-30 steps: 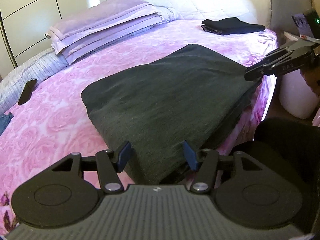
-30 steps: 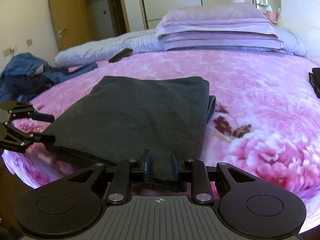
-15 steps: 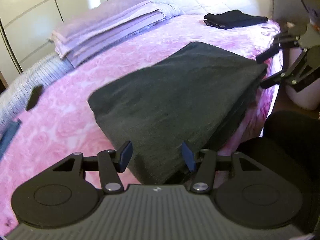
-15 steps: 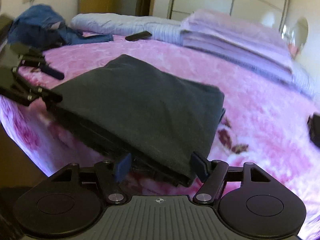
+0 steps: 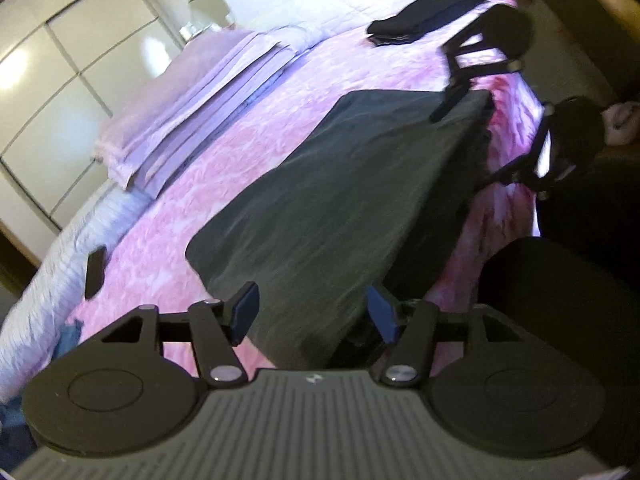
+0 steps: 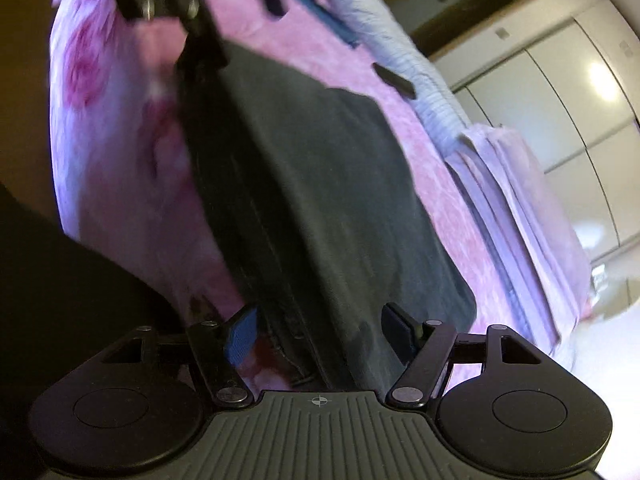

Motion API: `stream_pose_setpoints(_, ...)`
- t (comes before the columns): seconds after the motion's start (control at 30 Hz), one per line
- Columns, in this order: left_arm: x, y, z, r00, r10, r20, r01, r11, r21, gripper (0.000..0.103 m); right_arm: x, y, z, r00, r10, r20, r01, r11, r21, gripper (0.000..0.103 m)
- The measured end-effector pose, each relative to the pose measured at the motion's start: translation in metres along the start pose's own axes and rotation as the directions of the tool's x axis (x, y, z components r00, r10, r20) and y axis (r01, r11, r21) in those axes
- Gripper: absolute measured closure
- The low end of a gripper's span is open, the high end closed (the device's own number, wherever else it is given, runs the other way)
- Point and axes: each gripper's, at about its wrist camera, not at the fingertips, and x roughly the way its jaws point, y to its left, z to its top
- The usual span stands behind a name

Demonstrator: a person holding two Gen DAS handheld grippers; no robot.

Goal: Fold clothes
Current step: 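Lift the stacked jeans and cloth with both grippers and carry them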

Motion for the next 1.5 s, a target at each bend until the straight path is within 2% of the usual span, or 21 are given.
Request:
stream_pose_setpoints(0.07, 0.000, -0.008, 0.001, 1.000, -0.003, 0.007, 0.003, 0.999, 0.038, 0.039, 0.006, 0.002, -0.002, 1.000, -0.004, -0.004, 0.004, 0.999, -0.035, 0.038)
stream_pose_setpoints(0.1, 0.001, -0.013, 0.001, 1.000, -0.005, 0.005, 0.005, 0.998, 0.061, 0.037, 0.004, -0.002, -0.002, 1.000, 0.007, 0.002, -0.007, 1.000, -0.014, 0.056)
stream_pose_setpoints(0.2, 0.006, -0.027, 0.002, 1.000, -0.010, 0.000, 0.010, 0.991, 0.130, 0.034, -0.002, -0.015, -0.002, 0.999, 0.037, 0.022, -0.038, 0.998, 0.048, 0.063)
stream_pose_setpoints(0.37, 0.023, -0.044, 0.002, 0.999, 0.028, -0.016, -0.023, 0.972, 0.236, 0.034, -0.009, -0.035, -0.003, 0.997, 0.052, 0.058, -0.060, 0.990, 0.128, 0.065)
stream_pose_setpoints(0.53, 0.048, -0.062, -0.002, 0.994, 0.096, -0.048, -0.071, 0.923, 0.379, 0.034, -0.008, -0.037, -0.004, 0.995, 0.064, 0.071, -0.075, 0.986, 0.150, 0.065)
stream_pose_setpoints(0.6, 0.052, -0.067, -0.005, 0.992, 0.121, -0.045, -0.092, 0.907, 0.411, 0.038, -0.006, -0.035, -0.002, 0.995, 0.064, 0.071, -0.074, 0.987, 0.145, 0.065)
stream_pose_setpoints(0.63, 0.053, -0.068, -0.007, 0.991, 0.127, -0.044, -0.098, 0.904, 0.417, 0.049, -0.005, -0.034, 0.000, 0.996, 0.063, 0.071, -0.073, 0.987, 0.141, 0.065)
stream_pose_setpoints(0.7, 0.054, -0.067, -0.007, 0.991, 0.122, -0.050, -0.092, 0.912, 0.401, 0.063, -0.004, -0.028, -0.002, 0.996, 0.055, 0.066, -0.063, 0.990, 0.124, 0.065)
stream_pose_setpoints(0.77, 0.054, -0.065, -0.007, 0.992, 0.116, -0.053, -0.087, 0.918, 0.386, 0.069, -0.002, -0.019, -0.004, 0.997, 0.038, 0.061, -0.043, 0.995, 0.092, 0.064)
stream_pose_setpoints(0.8, 0.054, -0.064, -0.007, 0.992, 0.112, -0.052, -0.084, 0.921, 0.379, 0.071, -0.001, -0.012, -0.005, 0.998, 0.022, 0.059, -0.026, 0.997, 0.067, 0.059)
stream_pose_setpoints(0.87, 0.054, -0.057, -0.005, 0.994, 0.095, -0.057, -0.069, 0.932, 0.357, 0.072, 0.003, 0.001, -0.007, 0.998, -0.009, 0.057, 0.008, 1.000, 0.018, 0.055)
stream_pose_setpoints(1.03, 0.053, -0.045, 0.003, 0.996, 0.052, -0.068, -0.030, 0.956, 0.292, 0.073, 0.021, 0.024, -0.008, 0.994, -0.077, 0.075, 0.083, 0.994, -0.075, 0.053)
stream_pose_setpoints(1.13, 0.054, -0.044, 0.004, 0.996, 0.043, -0.075, -0.018, 0.954, 0.300, 0.072, 0.026, 0.014, -0.007, 0.995, -0.061, 0.082, 0.063, 0.998, -0.016, 0.055)
stream_pose_setpoints(1.17, 0.054, -0.045, 0.005, 0.996, 0.042, -0.080, -0.016, 0.952, 0.305, 0.071, 0.026, 0.008, -0.007, 0.995, -0.049, 0.083, 0.048, 0.999, 0.015, 0.062)
stream_pose_setpoints(1.2, 0.055, -0.046, 0.005, 0.996, 0.041, -0.084, -0.013, 0.951, 0.310, 0.071, 0.025, 0.003, -0.006, 0.996, -0.040, 0.085, 0.037, 0.999, 0.037, 0.064)
stream_pose_setpoints(1.5, 0.063, -0.054, 0.007, 0.993, 0.052, -0.106, -0.012, 0.940, 0.341, 0.066, 0.024, -0.005, -0.004, 0.996, -0.014, 0.087, 0.009, 0.998, 0.057, 0.065)
